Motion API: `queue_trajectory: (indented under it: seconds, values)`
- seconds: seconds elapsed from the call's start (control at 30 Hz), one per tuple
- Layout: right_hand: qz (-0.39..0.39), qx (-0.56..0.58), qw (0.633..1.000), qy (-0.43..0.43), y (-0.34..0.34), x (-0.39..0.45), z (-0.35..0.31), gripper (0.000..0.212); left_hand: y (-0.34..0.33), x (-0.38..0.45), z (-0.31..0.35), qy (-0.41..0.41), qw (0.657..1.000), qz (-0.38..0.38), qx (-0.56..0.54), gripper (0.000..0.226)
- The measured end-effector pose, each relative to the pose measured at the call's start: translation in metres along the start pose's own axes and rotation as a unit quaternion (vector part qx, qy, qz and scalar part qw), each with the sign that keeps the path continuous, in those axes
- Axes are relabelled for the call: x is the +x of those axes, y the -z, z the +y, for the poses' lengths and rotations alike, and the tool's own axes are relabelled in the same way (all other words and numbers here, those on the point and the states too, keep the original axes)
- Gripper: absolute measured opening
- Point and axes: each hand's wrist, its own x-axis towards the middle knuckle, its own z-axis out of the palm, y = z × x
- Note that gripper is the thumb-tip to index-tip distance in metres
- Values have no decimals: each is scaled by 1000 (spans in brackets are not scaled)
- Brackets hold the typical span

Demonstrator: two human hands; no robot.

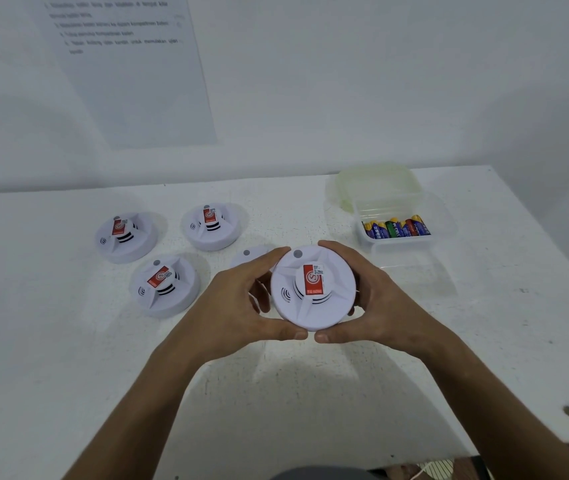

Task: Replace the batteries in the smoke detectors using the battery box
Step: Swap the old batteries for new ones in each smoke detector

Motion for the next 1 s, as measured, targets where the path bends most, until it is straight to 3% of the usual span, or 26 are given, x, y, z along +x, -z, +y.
queue_trajectory:
  seconds: [1.0]
  values:
    - [-7, 48, 999, -4, -1, 10, 8, 99, -1, 9, -12, 8, 1000, -1, -3, 81]
